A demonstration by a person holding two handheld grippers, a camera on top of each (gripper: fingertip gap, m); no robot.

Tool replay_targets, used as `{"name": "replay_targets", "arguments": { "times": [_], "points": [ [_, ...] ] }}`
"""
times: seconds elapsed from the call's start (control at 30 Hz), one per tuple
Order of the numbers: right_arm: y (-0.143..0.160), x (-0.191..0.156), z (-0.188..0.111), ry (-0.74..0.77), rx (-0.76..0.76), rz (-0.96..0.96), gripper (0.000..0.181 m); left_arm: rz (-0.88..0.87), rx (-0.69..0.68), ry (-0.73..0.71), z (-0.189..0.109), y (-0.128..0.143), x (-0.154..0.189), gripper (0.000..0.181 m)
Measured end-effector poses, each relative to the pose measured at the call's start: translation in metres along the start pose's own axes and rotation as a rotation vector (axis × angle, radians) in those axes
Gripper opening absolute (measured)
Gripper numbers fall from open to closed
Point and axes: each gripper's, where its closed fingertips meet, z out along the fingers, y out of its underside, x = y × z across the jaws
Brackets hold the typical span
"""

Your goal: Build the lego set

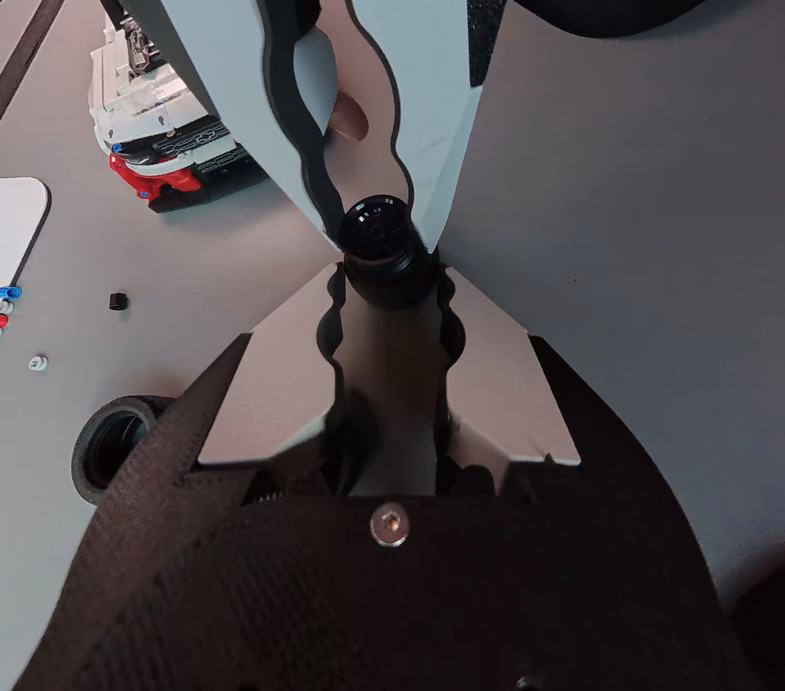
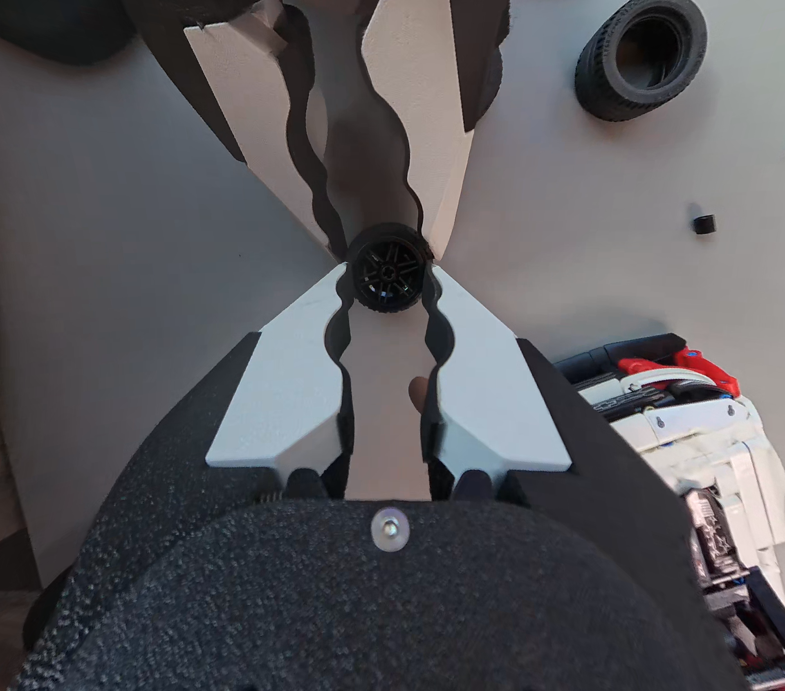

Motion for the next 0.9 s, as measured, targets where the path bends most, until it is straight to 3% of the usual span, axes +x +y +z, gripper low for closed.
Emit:
{"name": "replay_targets", "arguments": {
  "times": [0.17, 0.3, 0.53, 0.67, 0.9],
  "points": [
    [0.0, 0.0, 0.003, 0.013, -0.075, -0.035, 0.03, 0.018, 0.019, 0.013, -0.001, 0.0, 0.0, 0.042],
    [-0.002, -0.001, 0.005, 0.001, -0.041, 0.019, 0.03, 0.041, 0.027, 0.013, -0.002, 0.001, 0.0, 0.042],
    [-0.009, -0.003, 0.012, 0.032, 0.271, 0.288, 0.03, 0.086, 0.015, 0.018, -0.001, 0.003, 0.003, 0.044],
    [-0.013, 0.001, 0.008, 0.181, 0.471, 0.391, 0.03, 0.077, 0.024, 0.026, -0.002, 0.002, 0.003, 0.045],
    [-0.012, 0.006, 0.001, 0.177, 0.551, 0.558, 0.031, 0.046, 0.023, 0.01, -0.002, 0.001, 0.001, 0.044]
  ]
}}
